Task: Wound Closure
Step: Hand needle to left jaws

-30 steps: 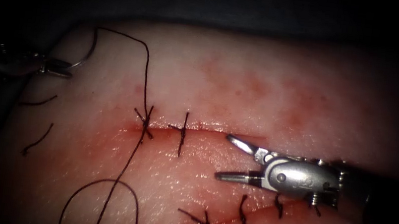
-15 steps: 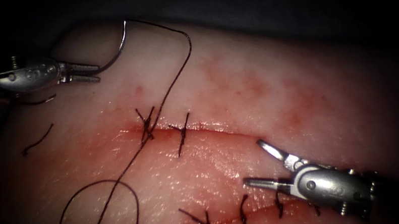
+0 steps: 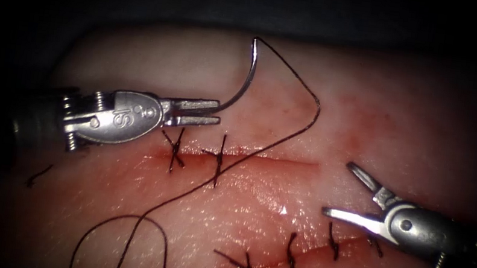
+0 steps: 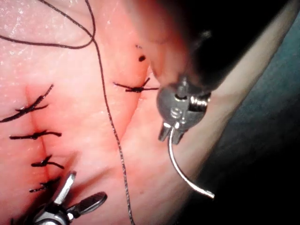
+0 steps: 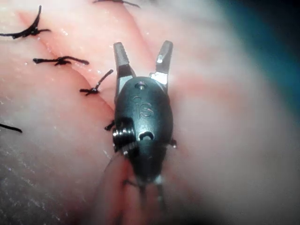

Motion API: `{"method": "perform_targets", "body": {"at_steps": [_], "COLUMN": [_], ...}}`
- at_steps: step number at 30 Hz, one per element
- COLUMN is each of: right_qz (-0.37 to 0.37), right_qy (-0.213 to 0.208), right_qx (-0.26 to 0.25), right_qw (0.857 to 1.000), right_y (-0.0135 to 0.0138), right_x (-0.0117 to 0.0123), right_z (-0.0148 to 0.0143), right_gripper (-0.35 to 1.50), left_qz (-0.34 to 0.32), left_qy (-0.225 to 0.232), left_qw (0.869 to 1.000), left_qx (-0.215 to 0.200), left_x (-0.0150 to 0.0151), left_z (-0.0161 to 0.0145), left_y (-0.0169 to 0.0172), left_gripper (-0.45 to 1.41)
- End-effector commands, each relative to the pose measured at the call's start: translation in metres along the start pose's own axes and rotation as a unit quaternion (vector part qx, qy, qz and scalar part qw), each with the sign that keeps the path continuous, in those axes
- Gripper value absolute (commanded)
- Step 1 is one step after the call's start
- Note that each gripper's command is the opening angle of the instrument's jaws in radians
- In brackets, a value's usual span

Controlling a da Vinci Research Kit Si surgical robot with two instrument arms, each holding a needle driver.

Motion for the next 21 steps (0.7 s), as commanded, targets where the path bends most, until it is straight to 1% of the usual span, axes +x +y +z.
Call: {"method": "perform_targets", "body": {"at_steps": [1, 2, 3, 5, 6, 9, 10, 11, 12, 14, 15, 17, 19, 21], "right_qz": [0.016, 0.025, 0.028, 0.045, 0.048, 0.059, 0.067, 0.067, 0.067, 0.072, 0.075, 0.075, 0.085, 0.096], "right_qy": [0.004, 0.005, 0.007, 0.01, 0.012, 0.015, 0.017, 0.017, 0.018, 0.021, 0.021, 0.021, 0.02, 0.018], "right_qx": [-0.004, -0.009, -0.016, -0.023, -0.028, -0.036, -0.04, -0.04, -0.041, -0.043, -0.043, -0.043, -0.051, -0.07], "right_qw": [1.0, 1.0, 0.999, 0.999, 0.998, 0.997, 0.997, 0.997, 0.997, 0.996, 0.996, 0.996, 0.995, 0.993], "right_y": [-0.0006, -0.0007, -0.0007, -0.0008, -0.0008, -0.0008, -0.001, -0.001, -0.0011, -0.0014, -0.0015, -0.0018, -0.002, -0.002], "right_x": [0.0008, 0.0012, 0.0019, 0.0027, 0.003, 0.004, 0.0046, 0.0046, 0.0049, 0.0054, 0.0056, 0.0061, 0.0067, 0.0074], "right_z": [0.0003, -0.0003, -0.0013, -0.0026, -0.0032, -0.005, -0.006, -0.006, -0.0064, -0.0071, -0.0072, -0.0074, -0.0073, -0.0068], "right_gripper": [0.76, 0.74, 0.74, 0.66, 0.64, 0.52, 0.47, 0.47, 0.49, 0.42, 0.42, 0.36, 0.36, 0.39], "left_qz": [0.006, 0.006, 0.008, 0.012, 0.012, 0.014, 0.017, 0.017, 0.017, 0.019, 0.019, 0.02, 0.023, 0.026], "left_qy": [0.001, 0.0, 0.006, 0.007, 0.006, 0.002, 0.001, 0.001, 0.0, 0.0, 0.0, -0.007, -0.018, -0.025], "left_qw": [1.0, 1.0, 1.0, 1.0, 1.0, 0.999, 0.999, 0.999, 0.999, 0.998, 0.998, 0.999, 0.999, 0.999], "left_qx": [-0.004, -0.008, -0.016, -0.024, -0.027, -0.038, -0.047, -0.047, -0.05, -0.055, -0.055, -0.049, -0.042, -0.034], "left_x": [0.0005, 0.0008, 0.0014, 0.0022, 0.0024, 0.0031, 0.0033, 0.0033, 0.0034, 0.0034, 0.0033, 0.003, 0.0025, 0.0017], "left_z": [0.0019, 0.0028, 0.0045, 0.0071, 0.0077, 0.011, 0.0131, 0.0131, 0.014, 0.016, 0.0167, 0.0184, 0.02, 0.0211], "left_y": [-0.0004, -0.0003, -0.0002, -0.0001, -0.0001, 0.0002, 0.0003, 0.0003, 0.0003, 0.0003, 0.0002, -0.0001, -0.0004, -0.0008], "left_gripper": [-0.45, -0.45, -0.45, -0.45, -0.45, -0.45, -0.45, -0.45, -0.45, -0.45, -0.45, -0.45, -0.45, -0.45]}}
